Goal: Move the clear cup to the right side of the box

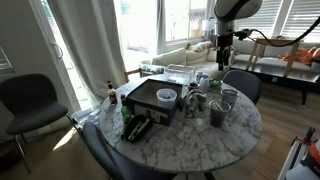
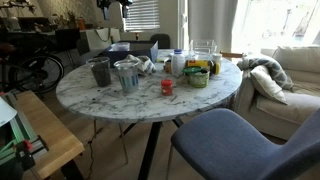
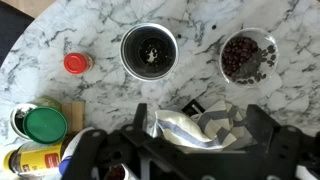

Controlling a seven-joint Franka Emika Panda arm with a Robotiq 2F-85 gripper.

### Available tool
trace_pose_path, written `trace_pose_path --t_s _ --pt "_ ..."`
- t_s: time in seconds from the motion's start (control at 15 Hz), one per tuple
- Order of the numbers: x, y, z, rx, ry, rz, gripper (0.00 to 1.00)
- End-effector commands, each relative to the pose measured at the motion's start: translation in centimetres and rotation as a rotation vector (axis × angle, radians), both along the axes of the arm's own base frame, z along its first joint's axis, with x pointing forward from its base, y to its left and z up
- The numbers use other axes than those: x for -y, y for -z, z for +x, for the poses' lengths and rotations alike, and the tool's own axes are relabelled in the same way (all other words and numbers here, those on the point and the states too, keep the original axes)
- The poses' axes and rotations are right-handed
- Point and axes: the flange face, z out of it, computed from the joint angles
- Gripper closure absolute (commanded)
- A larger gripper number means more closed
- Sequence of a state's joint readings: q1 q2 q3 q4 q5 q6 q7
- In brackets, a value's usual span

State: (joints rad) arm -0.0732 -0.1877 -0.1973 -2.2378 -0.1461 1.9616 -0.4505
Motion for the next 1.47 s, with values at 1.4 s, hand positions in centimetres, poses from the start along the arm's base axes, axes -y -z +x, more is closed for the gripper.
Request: trace_pose_path --t_s 1.4 --pt "-3.0 11.6 -7.8 0.169 -0.268 0.274 0.0"
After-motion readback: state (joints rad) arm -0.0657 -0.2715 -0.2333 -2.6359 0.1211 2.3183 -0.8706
